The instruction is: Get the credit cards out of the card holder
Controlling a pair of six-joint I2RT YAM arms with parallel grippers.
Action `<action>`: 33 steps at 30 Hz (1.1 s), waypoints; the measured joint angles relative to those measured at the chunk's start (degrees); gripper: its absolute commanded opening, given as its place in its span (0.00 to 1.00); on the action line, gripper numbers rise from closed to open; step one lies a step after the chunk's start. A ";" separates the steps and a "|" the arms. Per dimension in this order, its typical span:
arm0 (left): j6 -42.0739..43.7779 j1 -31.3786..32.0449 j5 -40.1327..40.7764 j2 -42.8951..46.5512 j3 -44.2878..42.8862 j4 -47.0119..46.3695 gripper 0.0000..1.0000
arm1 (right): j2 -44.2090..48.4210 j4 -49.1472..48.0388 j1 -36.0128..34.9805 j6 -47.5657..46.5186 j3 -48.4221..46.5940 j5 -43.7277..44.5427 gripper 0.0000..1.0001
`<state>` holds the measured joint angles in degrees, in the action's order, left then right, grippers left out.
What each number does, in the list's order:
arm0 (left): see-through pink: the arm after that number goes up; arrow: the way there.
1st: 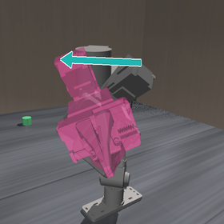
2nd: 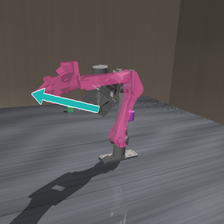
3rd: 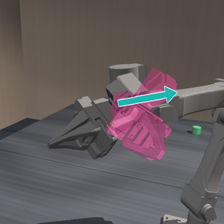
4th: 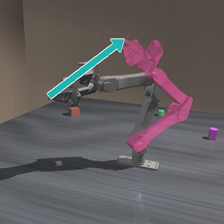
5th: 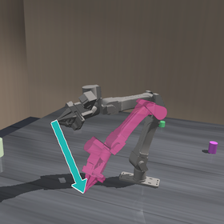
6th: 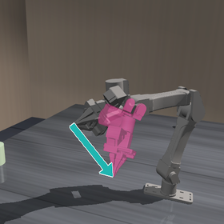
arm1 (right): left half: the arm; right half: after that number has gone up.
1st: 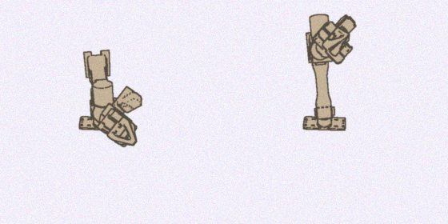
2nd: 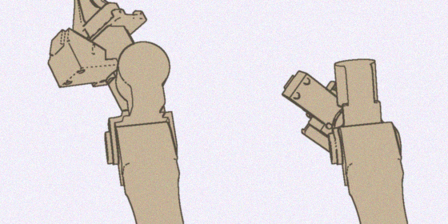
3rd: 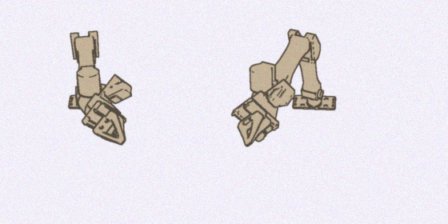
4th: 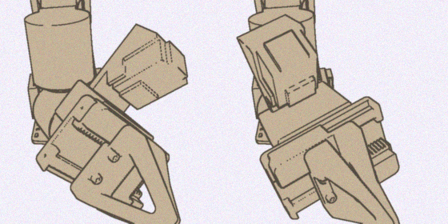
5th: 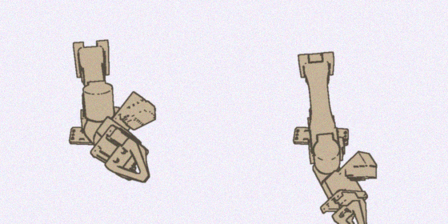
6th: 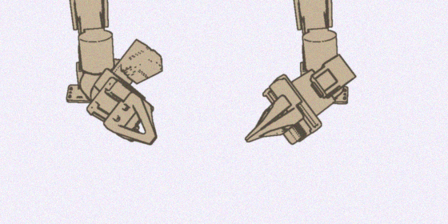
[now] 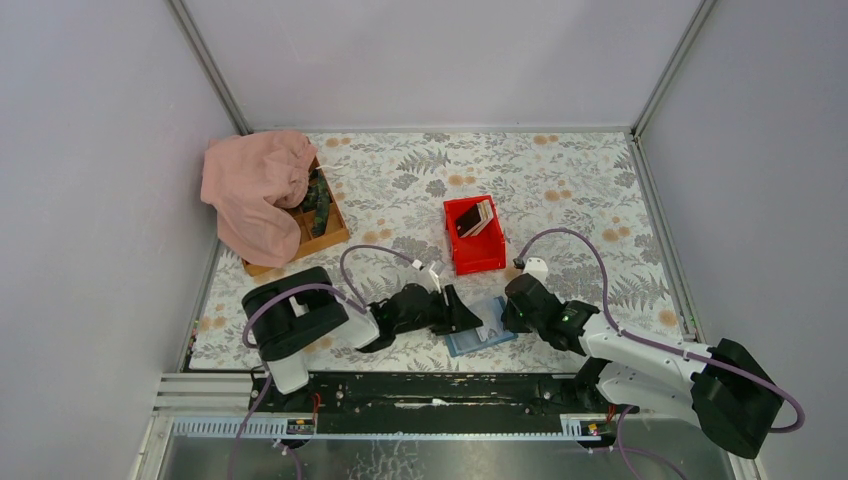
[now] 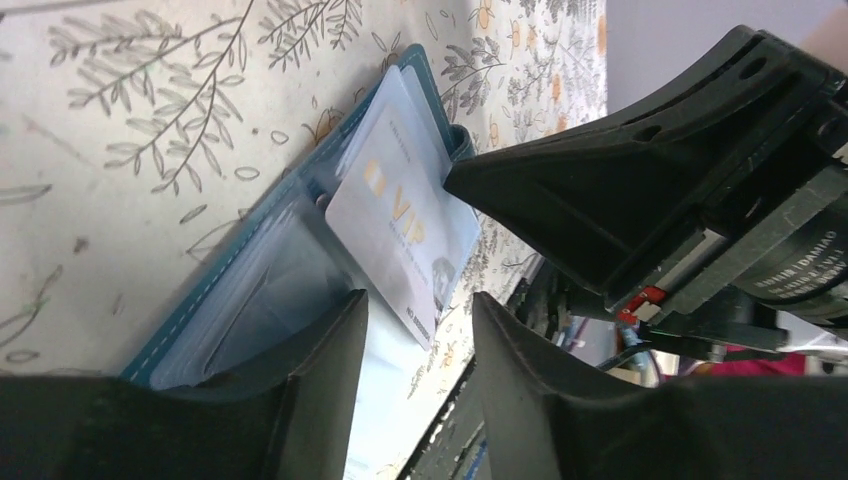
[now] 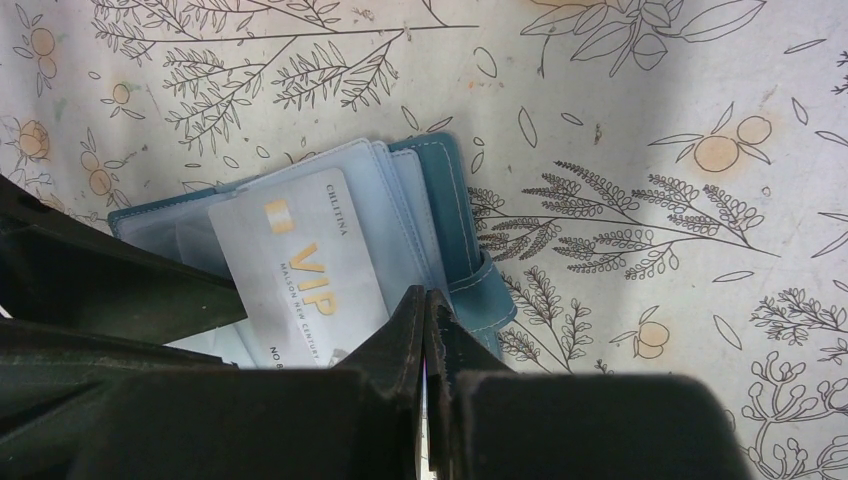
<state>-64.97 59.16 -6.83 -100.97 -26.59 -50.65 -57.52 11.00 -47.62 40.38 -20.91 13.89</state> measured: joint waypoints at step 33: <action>-5.18 -1.16 -0.83 -1.44 7.34 -13.16 0.00 | 0.72 -0.20 0.00 0.00 0.52 -0.04 0.00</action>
<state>-70.15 58.00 -7.66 -102.41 -19.25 -63.81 -56.80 10.81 -47.62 40.38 -20.38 13.85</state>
